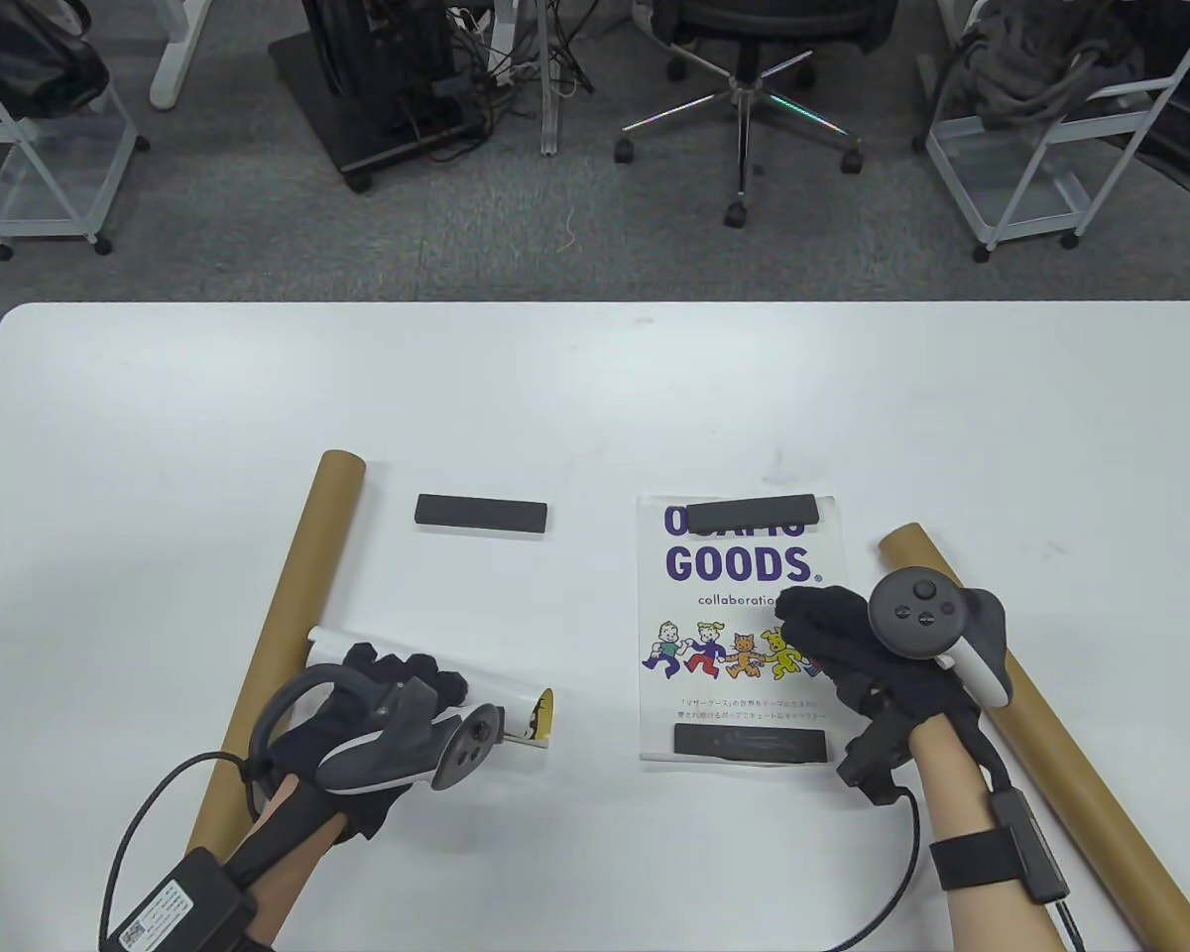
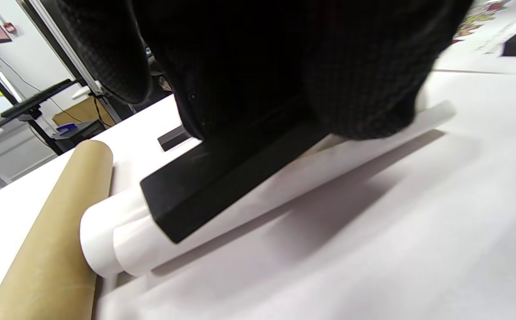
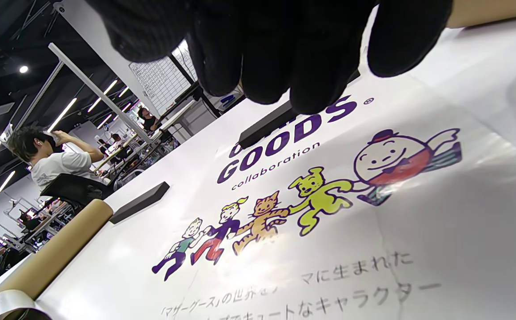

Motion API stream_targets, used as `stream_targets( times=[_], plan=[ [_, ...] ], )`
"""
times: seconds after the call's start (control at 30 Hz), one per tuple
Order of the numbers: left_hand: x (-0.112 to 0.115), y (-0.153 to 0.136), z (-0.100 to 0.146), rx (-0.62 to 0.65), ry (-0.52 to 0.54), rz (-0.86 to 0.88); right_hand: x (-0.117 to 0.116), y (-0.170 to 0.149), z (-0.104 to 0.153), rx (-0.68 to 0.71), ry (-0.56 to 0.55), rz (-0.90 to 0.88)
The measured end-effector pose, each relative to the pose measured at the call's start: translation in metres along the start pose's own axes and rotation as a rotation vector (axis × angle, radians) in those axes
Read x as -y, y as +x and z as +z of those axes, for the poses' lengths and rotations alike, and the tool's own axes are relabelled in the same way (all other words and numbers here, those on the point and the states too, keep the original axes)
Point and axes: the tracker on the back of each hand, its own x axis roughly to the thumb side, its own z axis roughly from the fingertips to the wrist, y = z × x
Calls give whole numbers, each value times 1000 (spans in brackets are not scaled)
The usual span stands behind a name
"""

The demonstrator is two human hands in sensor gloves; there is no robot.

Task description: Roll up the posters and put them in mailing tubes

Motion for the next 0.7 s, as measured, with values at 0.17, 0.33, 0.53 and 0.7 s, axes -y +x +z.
stream_targets(
  times=[0.17,0.33,0.53,0.7],
  plan=[
    [18,14,-4,59,-84,-15,0,2,1,14,1,-2],
    [40,25,-18,67,-116,-48,-1,2,1,13,9,-5],
    [32,14,-15,35,-74,18,-1,2,1,16,18,-38],
    [12,-8,0,-19,-3,118,-2,1,-1,10,24,-35]
  ],
)
